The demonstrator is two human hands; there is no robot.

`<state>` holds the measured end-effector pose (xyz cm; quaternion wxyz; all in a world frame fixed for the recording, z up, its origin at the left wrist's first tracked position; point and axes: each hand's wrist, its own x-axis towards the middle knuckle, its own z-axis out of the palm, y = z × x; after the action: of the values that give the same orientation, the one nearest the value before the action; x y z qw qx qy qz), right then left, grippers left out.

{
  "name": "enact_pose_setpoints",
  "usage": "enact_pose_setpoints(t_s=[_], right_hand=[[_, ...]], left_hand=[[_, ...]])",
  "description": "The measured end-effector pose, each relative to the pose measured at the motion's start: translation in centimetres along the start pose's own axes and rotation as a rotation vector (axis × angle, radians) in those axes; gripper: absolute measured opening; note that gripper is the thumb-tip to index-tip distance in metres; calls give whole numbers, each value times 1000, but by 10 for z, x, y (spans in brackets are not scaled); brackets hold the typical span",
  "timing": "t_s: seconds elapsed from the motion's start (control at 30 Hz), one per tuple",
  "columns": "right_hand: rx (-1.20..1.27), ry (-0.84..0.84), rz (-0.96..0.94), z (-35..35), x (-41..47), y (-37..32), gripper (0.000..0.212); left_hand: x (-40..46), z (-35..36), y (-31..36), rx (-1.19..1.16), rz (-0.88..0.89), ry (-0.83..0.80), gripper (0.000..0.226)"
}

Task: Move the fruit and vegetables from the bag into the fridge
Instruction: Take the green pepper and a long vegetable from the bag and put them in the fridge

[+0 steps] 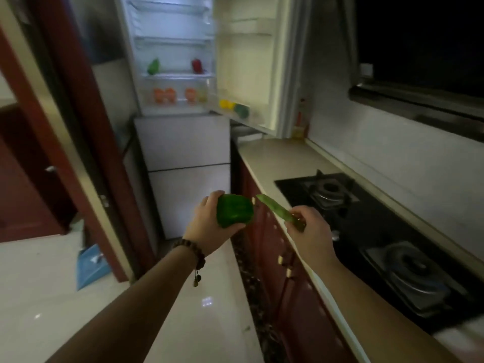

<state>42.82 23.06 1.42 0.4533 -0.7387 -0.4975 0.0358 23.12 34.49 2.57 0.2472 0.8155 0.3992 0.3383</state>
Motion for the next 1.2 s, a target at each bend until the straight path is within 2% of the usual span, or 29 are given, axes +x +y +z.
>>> enact_pose_setpoints(t_s=[0.2,0.4,0.63,0.9,1.2], right_hand=[[0,-12,-130,88,49,-66,13],[-12,-34,-197,143,116,-98,14],[-40,-36,-256,207,229,-99,15],[-17,-50,-288,271,405,-82,14],[-4,-29,-402,322,564,-109,13]], left_hand=[[41,-79,-71,50,-57,102,82],[101,-119,-120,84,-75,163,83],[199,-134,-171,122,-55,200,83],[368,-134,-214,122,-84,244,83],[515,-156,-255,209,-52,310,84]])
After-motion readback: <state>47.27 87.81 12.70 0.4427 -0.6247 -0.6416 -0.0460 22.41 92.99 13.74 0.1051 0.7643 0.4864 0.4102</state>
